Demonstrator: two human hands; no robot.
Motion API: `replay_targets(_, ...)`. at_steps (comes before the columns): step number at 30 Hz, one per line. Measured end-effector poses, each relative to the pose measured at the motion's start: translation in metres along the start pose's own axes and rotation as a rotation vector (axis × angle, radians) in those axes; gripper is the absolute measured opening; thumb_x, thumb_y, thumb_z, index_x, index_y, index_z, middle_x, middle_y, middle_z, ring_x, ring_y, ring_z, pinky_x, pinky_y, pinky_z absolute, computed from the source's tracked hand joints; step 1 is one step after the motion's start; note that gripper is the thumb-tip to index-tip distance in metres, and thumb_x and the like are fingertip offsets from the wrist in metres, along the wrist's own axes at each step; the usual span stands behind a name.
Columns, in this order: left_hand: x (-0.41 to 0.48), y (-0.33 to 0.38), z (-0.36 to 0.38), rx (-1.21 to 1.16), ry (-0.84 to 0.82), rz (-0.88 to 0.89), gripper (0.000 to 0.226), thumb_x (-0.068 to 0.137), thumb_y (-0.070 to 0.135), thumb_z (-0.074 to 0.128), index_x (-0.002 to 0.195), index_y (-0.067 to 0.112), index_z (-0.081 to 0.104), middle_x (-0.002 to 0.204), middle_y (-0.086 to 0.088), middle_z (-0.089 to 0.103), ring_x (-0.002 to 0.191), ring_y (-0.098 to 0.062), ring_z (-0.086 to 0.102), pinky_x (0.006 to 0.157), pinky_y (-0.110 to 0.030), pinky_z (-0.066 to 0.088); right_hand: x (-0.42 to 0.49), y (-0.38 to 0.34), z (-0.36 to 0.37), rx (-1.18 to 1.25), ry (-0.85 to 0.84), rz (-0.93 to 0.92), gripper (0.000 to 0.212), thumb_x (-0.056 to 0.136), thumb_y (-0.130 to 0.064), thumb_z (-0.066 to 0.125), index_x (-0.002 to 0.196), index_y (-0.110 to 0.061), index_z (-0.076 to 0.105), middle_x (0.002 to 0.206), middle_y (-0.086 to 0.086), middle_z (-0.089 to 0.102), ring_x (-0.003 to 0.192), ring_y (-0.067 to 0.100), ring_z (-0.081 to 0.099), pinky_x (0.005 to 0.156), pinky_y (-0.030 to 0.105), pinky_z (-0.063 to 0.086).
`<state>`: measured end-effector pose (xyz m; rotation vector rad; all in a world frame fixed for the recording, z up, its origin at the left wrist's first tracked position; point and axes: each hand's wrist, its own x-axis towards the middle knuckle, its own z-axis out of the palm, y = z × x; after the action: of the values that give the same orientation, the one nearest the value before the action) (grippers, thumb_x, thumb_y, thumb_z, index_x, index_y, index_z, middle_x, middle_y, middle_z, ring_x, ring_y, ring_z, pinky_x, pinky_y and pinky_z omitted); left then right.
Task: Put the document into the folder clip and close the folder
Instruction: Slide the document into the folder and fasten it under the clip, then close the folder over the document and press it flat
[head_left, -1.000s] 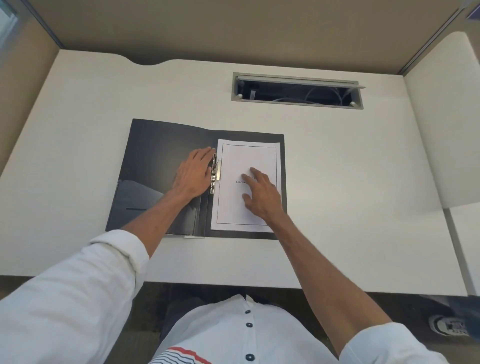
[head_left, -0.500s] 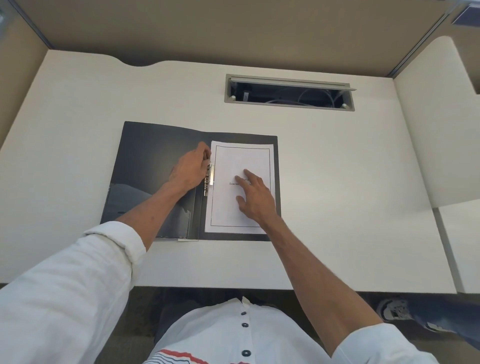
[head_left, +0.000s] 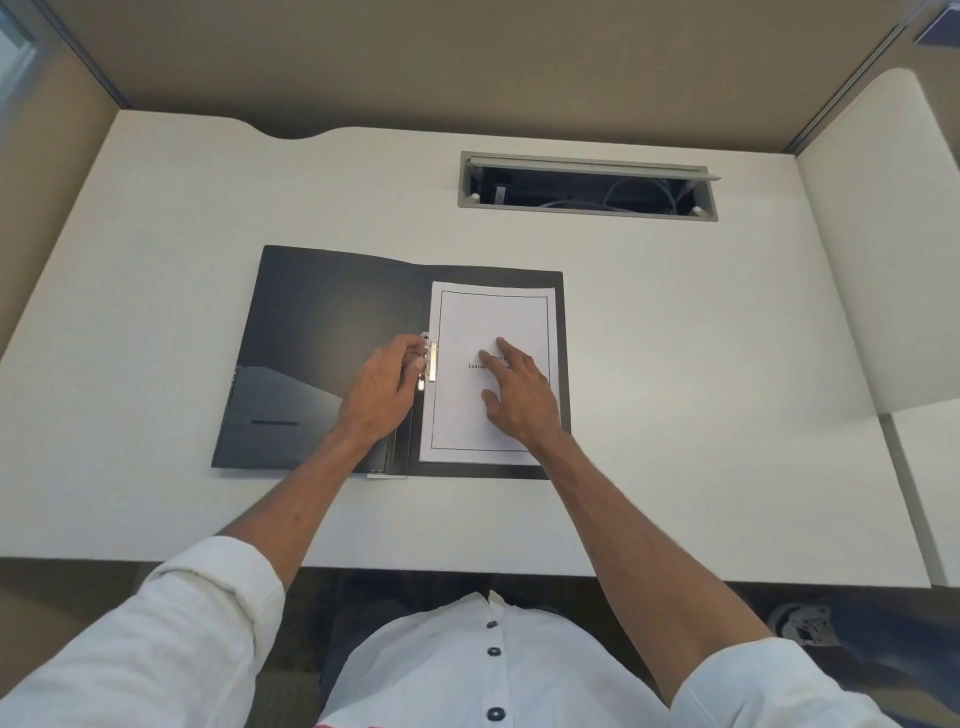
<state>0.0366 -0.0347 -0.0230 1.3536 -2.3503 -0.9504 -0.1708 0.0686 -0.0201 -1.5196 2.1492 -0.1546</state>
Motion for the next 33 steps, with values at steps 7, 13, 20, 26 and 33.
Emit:
replay_targets(7,0.004,-0.001,0.003,-0.208,0.019,-0.137,0.043,0.11,0.013,0.062,0.153,0.02,0.059,0.141,-0.006,0.072,0.141,-0.028,0.062,0.126,-0.059,0.046,-0.003,-0.002,-0.001,0.008,0.0,0.0,0.063,0.113,-0.031,0.056,0.172,-0.029,0.034,0.185,-0.002,0.013,0.172,0.023,0.019,0.138,0.046,0.027)
replay_targets(13,0.012,-0.009,0.008,-0.056,-0.173,-0.248,0.084,0.115,0.039,0.053,0.179,0.026,0.0,0.187,-0.003,-0.01,0.173,-0.029,-0.023,0.138,-0.054,-0.016,-0.003,0.0,0.001,0.021,0.011,-0.005,0.062,0.113,-0.031,0.056,0.171,-0.029,0.034,0.185,-0.002,0.013,0.172,0.023,0.018,0.139,0.044,0.025)
replay_targets(20,0.019,-0.011,0.012,0.157,-0.348,-0.271,0.089,0.117,0.038,0.049,0.177,0.015,-0.013,0.182,-0.007,-0.031,0.168,-0.035,-0.033,0.138,-0.057,-0.018,-0.003,0.0,0.003,0.027,0.013,-0.003,0.062,0.113,-0.031,0.055,0.172,-0.029,0.034,0.185,-0.002,0.013,0.172,0.023,0.017,0.139,0.044,0.023)
replay_targets(26,0.02,-0.004,0.018,0.234,-0.349,-0.284,0.092,0.117,0.031,0.051,0.176,0.015,-0.017,0.182,-0.008,-0.032,0.169,-0.036,-0.032,0.139,-0.058,-0.015,-0.003,0.002,0.004,0.022,0.017,-0.007,0.063,0.113,-0.03,0.054,0.172,-0.029,0.033,0.185,-0.001,0.012,0.172,0.022,0.016,0.14,0.044,0.022)
replay_targets(33,0.019,-0.008,0.011,0.235,-0.359,-0.256,0.09,0.117,0.038,0.049,0.177,0.015,-0.014,0.183,-0.007,-0.029,0.17,-0.034,-0.03,0.14,-0.056,-0.014,-0.004,0.003,0.003,0.023,0.018,-0.018,0.062,0.114,-0.031,0.053,0.172,-0.029,0.032,0.185,-0.002,0.011,0.172,0.022,0.016,0.139,0.044,0.024)
